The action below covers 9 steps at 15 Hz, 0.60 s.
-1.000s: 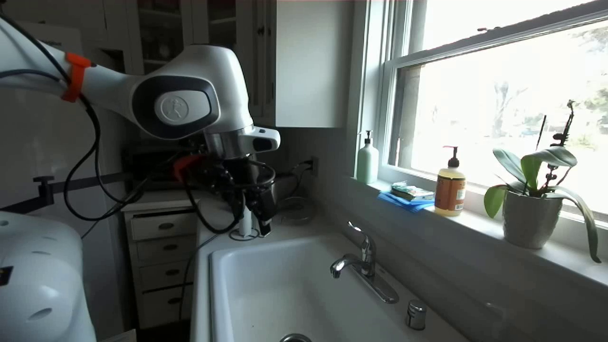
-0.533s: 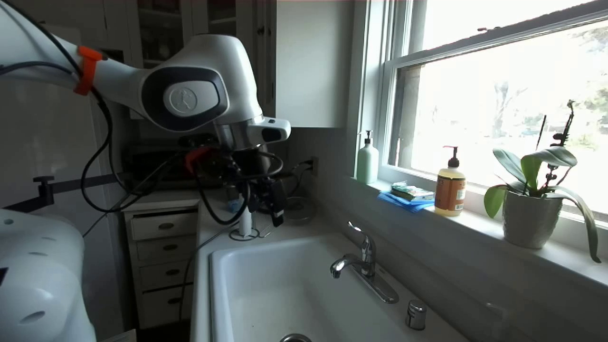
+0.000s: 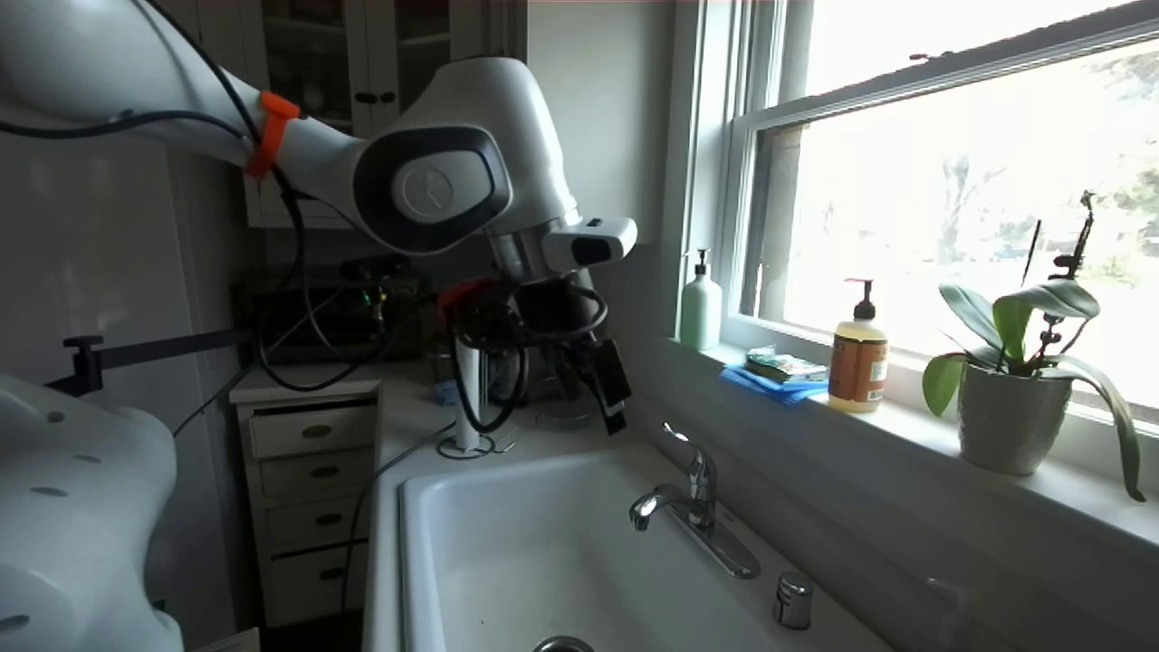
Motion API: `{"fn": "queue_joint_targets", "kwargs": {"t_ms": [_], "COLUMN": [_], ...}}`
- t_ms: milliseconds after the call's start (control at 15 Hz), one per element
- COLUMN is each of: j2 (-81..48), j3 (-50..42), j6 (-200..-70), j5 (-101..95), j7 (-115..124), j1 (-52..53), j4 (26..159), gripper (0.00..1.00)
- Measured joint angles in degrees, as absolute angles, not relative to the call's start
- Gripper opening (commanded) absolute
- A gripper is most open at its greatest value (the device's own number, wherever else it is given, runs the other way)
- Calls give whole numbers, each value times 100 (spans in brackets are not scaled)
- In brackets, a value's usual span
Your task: Put the bottle on the window sill
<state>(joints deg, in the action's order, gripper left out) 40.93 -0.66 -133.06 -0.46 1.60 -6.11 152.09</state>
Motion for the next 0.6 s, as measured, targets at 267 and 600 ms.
{"fn": "queue_joint_targets", "kwargs": {"t_ms": [267,600], "j2": [3425,2628], "j3": [-22,-18], "j6": [-13501,-13559], "j5": [-172,-258], "j7": [610,1041], "j1": [-899,-1116], "j4": [14757,14147], "gripper": [100,100]}}
